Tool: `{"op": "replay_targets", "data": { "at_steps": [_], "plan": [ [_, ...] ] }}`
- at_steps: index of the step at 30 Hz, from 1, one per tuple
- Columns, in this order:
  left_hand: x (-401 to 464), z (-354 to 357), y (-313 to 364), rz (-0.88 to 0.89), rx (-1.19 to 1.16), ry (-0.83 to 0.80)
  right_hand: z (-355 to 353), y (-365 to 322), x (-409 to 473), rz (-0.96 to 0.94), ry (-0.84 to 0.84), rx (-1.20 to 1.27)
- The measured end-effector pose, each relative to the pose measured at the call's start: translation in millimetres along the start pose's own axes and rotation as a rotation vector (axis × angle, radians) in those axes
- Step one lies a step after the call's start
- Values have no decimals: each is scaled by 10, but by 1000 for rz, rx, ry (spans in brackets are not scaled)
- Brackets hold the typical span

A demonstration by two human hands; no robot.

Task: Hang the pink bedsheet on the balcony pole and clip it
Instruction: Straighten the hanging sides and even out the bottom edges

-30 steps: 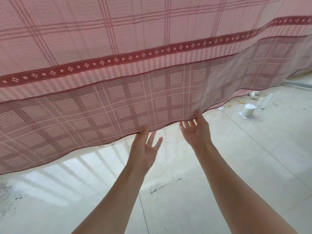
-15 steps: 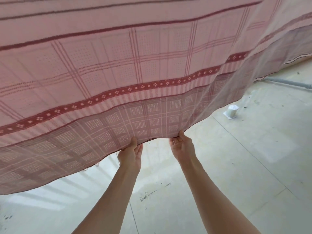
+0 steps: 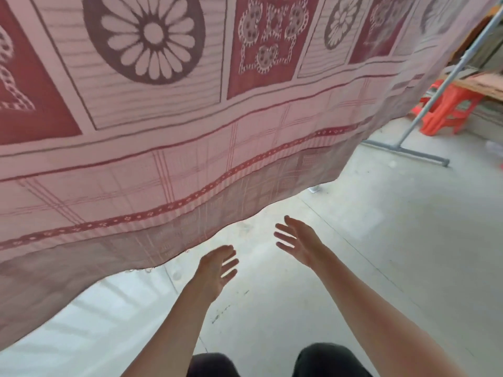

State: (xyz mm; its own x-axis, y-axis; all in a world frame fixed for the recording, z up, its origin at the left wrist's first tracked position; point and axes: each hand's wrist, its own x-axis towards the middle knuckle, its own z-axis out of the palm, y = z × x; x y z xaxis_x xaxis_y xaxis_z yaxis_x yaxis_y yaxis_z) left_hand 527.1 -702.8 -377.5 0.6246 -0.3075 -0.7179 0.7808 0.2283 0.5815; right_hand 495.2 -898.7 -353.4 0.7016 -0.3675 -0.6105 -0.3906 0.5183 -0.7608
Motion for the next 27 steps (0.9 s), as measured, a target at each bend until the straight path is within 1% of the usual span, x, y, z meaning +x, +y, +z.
{"op": "replay_targets", "data": {
  "at_steps": [3,6,9,11,15,16,18,21,23,25,27],
  "plan": [
    [-28,150,129,-23,23,-91,-169,-458,-5,3,5,-110],
    [75,434,236,-4,28,-118,-404,-891,109,-47,88,-175],
    [306,823,150,-25,44,-112,-707,-1079,317,-44,117,-103],
    [549,1092,18,-51,-9,-133,-912,-1127,569,-17,105,-2],
    [1082,1544,-315,-34,-98,-183,-1283,-1164,1273,52,-6,181],
    [1198,1667,-359,-7,-128,-184,-1356,-1190,1467,69,-44,207],
    [1430,1901,-383,86,-237,-125,-1469,-1270,1831,88,-137,252],
    [1698,2241,-311,314,-432,-45,-1554,-1503,2232,9,-308,363],
    [1830,2457,-244,427,-500,11,-1578,-1684,2385,-30,-385,442],
    [1915,2645,-173,496,-526,43,-1593,-1814,2537,-45,-416,456],
    [1990,2780,-131,549,-553,76,-1581,-1880,2688,-30,-399,408]
  ]
}}
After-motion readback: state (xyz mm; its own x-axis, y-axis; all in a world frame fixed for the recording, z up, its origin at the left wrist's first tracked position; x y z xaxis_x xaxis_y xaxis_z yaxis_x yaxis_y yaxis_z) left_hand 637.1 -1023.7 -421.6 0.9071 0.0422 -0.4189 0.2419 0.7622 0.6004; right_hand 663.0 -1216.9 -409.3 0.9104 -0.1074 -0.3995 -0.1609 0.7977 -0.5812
